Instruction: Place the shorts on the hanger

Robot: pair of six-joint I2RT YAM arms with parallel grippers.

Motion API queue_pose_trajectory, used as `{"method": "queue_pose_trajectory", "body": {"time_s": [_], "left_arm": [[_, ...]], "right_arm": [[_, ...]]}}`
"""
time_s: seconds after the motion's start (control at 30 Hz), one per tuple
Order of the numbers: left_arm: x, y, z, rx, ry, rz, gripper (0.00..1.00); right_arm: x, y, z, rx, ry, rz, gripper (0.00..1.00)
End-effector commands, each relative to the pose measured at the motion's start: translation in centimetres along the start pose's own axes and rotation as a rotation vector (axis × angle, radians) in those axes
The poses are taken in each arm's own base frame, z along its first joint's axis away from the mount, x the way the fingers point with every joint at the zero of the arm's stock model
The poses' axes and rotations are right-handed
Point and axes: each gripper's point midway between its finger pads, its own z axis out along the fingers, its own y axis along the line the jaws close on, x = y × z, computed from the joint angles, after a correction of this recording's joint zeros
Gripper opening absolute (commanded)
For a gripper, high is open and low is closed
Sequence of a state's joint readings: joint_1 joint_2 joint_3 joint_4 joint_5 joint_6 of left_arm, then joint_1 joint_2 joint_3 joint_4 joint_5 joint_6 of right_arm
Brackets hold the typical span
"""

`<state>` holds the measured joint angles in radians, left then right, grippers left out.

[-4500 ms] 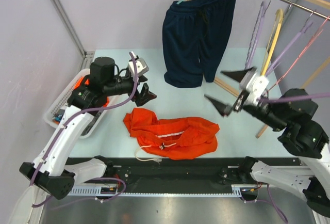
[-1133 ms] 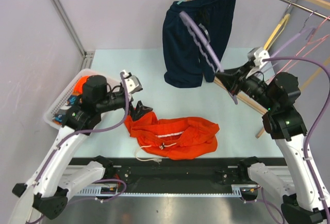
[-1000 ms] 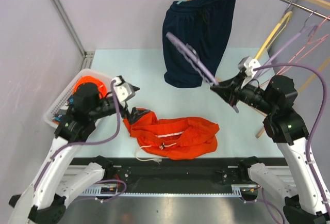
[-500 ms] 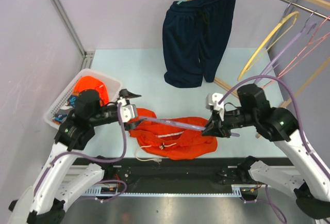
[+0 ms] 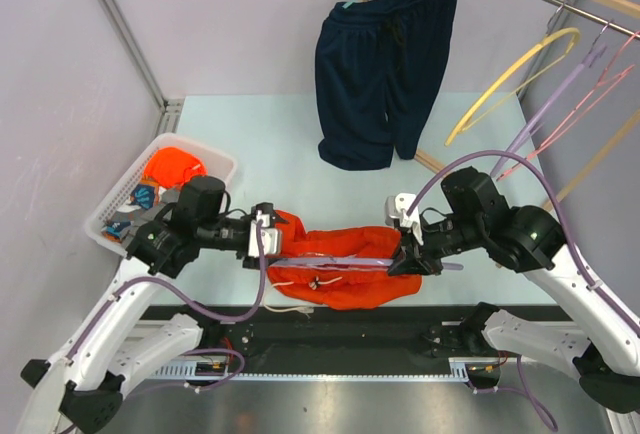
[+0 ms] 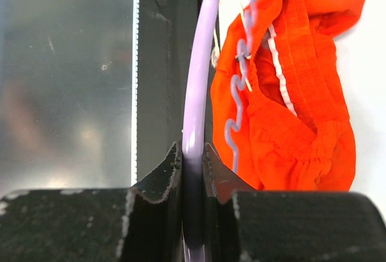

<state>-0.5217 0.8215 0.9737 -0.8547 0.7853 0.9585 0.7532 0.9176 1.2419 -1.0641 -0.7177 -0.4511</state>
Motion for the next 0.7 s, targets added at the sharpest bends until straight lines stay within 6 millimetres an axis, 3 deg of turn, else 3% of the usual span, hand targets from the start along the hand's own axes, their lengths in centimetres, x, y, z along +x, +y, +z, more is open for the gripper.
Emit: {"method": "queue_pose_trajectory", "body": {"time_s": [0.0,0.13,0.27,0.37,0.43,0.5,0.53,0.67], "left_arm": [[2.2,-3.5,-0.4,0.091,0.063,0.007,0.73],[4.6,-4.6,-1.0,0.087,0.151,0.040,0.77],[3.0,-4.2,-0.6,0.054,0.075,-0.032,0.83],[1.3,-2.1,0.1,-0.004,0.004,-0.069,0.78],[0.7,-2.2,0.5,0.018,-0.035,-0.101,0.72],[0.6,-2.5,1.0,0.045,-0.053,-0.122,0.56],[0.6,-2.8,1.1,0.062,-0.060,-0.127,0.40],[0.5,-2.8,1.1,0.058,-0.059,-0.159,0.00]], "right_arm": [[-1.8,-0.9,-0.7,0.062,-0.049,-0.082,0.00],[-1.8,-0.8,-0.6,0.054,-0.048,-0.082,0.00],[-2.7,-0.4,-0.4,0.027,-0.074,-0.092,0.00],[-3.4,0.1,-0.2,-0.004,-0.087,-0.103,0.00],[-3.4,0.2,-0.2,-0.012,-0.085,-0.113,0.00],[-3.4,0.2,-0.1,-0.015,-0.075,-0.127,0.00],[-3.4,-0.1,-0.1,0.000,-0.071,-0.132,0.00],[-3.4,-0.8,0.0,0.031,-0.062,-0.143,0.01]]}}
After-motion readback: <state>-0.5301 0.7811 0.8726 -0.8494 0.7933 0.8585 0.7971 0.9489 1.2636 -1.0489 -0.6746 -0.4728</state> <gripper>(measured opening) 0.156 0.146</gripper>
